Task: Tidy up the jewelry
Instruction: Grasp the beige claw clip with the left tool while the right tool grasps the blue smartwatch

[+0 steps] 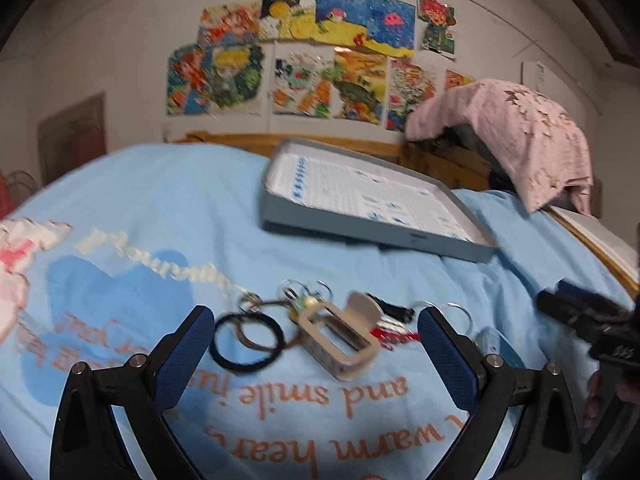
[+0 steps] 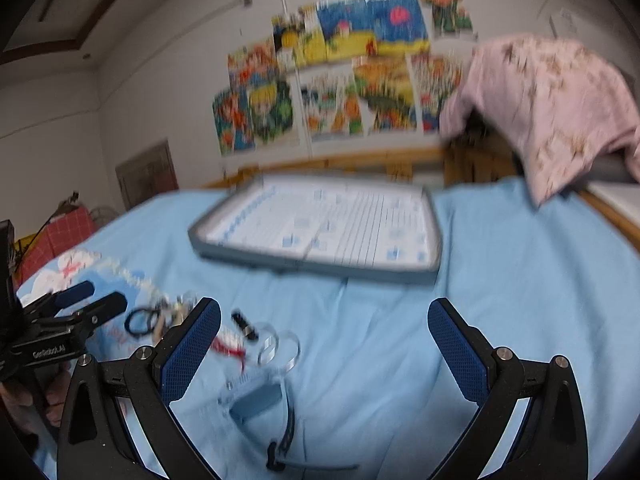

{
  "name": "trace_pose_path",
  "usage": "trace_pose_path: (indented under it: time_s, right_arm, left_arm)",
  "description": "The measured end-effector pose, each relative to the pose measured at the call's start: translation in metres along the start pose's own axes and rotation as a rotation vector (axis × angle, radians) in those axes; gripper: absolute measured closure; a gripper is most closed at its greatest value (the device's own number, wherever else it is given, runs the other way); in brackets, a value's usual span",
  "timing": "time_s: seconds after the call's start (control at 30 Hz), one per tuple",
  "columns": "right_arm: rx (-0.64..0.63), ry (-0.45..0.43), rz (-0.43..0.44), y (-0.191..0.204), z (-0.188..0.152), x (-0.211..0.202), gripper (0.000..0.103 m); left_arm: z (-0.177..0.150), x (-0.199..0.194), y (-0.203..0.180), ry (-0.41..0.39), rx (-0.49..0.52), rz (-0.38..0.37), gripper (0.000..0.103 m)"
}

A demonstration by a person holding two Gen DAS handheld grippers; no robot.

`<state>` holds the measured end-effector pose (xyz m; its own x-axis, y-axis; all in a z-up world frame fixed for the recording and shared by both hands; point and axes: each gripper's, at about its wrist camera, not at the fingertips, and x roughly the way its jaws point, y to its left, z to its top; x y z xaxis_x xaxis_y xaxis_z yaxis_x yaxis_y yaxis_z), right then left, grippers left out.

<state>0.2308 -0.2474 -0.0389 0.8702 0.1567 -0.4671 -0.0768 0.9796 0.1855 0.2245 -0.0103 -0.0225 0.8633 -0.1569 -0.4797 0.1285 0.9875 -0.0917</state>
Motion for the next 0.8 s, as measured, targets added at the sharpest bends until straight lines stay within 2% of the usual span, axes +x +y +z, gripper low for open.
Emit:
trace_pose_path:
  time_s: [0.13,0.2,0.3,0.47,0.57,0.67,0.8]
  right_arm:
    - [0.016,0.108,0.048,0.001,-0.014,0.011,0.001]
    - [-0.002,0.136,0.070,0.006,-0.020,0.015,0.001]
    - [-0.051,0.152,0.087,0.017,-0.026,0.019,0.002]
    - [-0.110,0.185,0.108,0.034,-0.036,0.024,0.004]
    - [-0.136,0.201,0.108,0.040,-0.041,0.027,0.010]
    - [-0.146,0.218,0.103,0.042,-0.045,0.029,0.019]
    - [-0.145,0.234,0.095,0.043,-0.048,0.033,0.022]
  left_arm:
    - [-0.009,0.007,0.004,0.039,-0.010,-0.066,0.024]
    - [-0.013,0.011,0.003,0.057,-0.007,-0.087,0.035]
    - [-0.017,0.017,0.000,0.079,-0.002,-0.109,0.045]
    - [-0.019,0.027,0.002,0.132,-0.022,-0.120,0.053]
    - [-0.018,0.037,0.005,0.182,-0.056,-0.120,0.062]
    - [-0.016,0.045,0.009,0.217,-0.112,-0.141,0.063]
    - [-0.015,0.052,0.012,0.242,-0.165,-0.156,0.065]
